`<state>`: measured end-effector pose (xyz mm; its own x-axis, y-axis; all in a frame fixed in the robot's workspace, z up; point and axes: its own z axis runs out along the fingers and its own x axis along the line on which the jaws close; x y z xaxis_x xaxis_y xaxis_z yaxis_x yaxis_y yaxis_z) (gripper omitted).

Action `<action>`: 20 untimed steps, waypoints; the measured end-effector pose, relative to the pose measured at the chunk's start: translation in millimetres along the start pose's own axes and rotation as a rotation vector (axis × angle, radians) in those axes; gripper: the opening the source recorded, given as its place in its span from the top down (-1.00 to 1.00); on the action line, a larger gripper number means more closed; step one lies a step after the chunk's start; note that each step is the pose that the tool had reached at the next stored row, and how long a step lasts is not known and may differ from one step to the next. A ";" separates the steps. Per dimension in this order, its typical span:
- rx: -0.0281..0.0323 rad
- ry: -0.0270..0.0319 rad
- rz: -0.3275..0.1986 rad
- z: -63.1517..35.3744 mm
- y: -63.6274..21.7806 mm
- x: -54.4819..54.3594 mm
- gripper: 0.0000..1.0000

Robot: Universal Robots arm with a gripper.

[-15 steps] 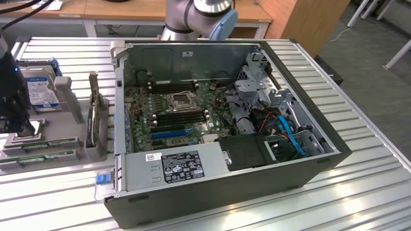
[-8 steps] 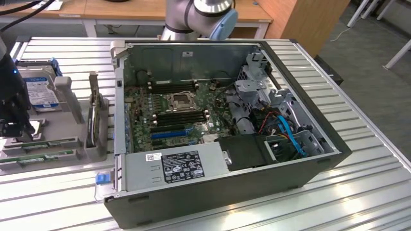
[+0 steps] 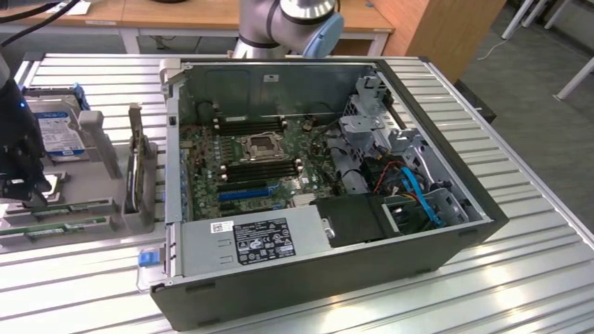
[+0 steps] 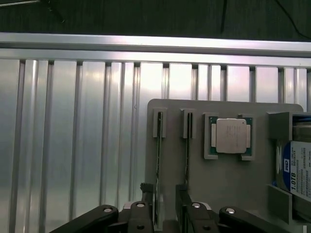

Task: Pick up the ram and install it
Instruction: 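Pick up the ram and move it above insertion slot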

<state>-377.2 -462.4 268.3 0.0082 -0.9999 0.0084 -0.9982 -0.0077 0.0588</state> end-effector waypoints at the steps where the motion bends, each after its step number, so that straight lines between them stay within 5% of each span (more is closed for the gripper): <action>1: 0.0002 -0.0002 0.000 1.6 -0.1 0.1 0.36; 3: -0.0001 0.0001 0.000 5.0 -0.3 0.5 0.24; 20: -0.0001 0.0000 0.000 36.0 -2.3 2.6 0.24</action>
<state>-376.9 -465.3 232.3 0.0082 -0.9999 0.0084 -0.9982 -0.0077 0.0589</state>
